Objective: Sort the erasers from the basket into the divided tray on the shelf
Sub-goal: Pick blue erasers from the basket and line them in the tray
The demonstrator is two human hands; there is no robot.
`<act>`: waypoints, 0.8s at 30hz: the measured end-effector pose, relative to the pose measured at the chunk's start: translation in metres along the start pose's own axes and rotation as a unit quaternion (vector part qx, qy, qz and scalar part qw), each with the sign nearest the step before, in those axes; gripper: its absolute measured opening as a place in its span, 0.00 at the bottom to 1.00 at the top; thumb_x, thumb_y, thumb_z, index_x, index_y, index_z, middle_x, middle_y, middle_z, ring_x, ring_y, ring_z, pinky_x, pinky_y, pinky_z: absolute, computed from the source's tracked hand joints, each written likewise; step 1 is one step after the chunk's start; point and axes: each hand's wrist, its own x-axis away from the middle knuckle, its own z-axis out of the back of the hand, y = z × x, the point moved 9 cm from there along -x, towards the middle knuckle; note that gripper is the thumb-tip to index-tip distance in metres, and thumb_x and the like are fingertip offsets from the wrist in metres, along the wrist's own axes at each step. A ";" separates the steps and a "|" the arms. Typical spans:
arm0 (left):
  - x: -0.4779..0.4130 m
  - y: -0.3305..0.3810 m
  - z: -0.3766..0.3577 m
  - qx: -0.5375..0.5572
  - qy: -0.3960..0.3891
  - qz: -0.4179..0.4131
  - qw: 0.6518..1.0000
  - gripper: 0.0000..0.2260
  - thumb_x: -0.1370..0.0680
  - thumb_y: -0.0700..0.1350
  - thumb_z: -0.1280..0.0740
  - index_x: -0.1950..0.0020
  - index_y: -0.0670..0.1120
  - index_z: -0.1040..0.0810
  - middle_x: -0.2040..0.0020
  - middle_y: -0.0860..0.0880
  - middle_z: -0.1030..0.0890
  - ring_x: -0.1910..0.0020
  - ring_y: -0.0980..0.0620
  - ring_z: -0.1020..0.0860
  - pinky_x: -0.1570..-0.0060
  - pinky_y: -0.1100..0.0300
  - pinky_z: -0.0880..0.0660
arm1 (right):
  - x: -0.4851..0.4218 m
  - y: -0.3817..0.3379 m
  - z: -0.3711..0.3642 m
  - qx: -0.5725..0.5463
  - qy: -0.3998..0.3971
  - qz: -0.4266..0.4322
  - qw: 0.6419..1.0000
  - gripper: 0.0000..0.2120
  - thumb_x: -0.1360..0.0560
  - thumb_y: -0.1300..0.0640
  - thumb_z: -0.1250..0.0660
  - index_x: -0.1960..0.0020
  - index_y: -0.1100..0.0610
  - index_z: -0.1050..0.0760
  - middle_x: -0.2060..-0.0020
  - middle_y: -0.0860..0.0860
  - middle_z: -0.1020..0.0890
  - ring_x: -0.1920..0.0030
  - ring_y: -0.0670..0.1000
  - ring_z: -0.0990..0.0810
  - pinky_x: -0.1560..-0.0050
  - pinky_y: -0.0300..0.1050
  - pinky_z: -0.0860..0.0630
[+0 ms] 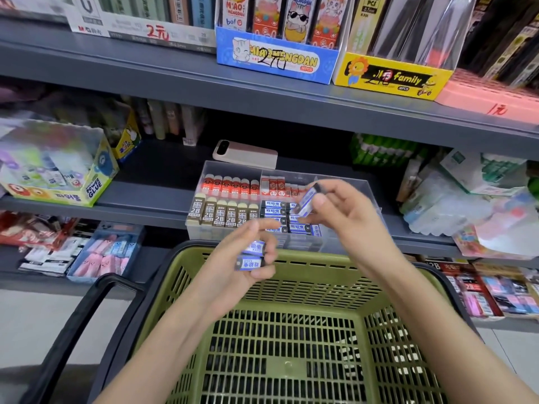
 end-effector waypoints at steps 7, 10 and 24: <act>0.003 0.009 0.003 0.189 -0.012 0.009 0.982 0.20 0.29 0.40 0.38 0.39 0.36 0.22 0.58 0.44 0.26 0.60 0.49 0.29 0.66 0.60 0.33 | -0.032 0.027 0.026 0.417 -0.052 -0.077 0.904 0.11 0.35 0.53 0.23 0.55 0.55 0.18 0.65 0.48 0.17 0.65 0.43 0.21 0.58 0.39 0.27; 0.003 0.008 0.002 0.177 -0.009 0.015 0.984 0.20 0.29 0.40 0.39 0.39 0.36 0.22 0.58 0.44 0.25 0.60 0.49 0.27 0.66 0.60 0.32 | -0.040 0.038 0.010 0.478 -0.116 -0.065 0.868 0.12 0.36 0.49 0.22 0.55 0.52 0.17 0.67 0.44 0.19 0.69 0.38 0.26 0.64 0.29 0.33; 0.000 0.005 0.026 0.053 0.098 -0.015 0.994 0.25 0.37 0.59 0.25 0.50 0.43 0.23 0.62 0.50 0.21 0.66 0.56 0.29 0.75 0.66 0.34 | -0.029 0.051 -0.006 0.466 -0.209 -0.024 0.859 0.10 0.23 0.53 0.36 0.44 0.51 0.19 0.58 0.40 0.22 0.49 0.47 0.24 0.41 0.47 0.31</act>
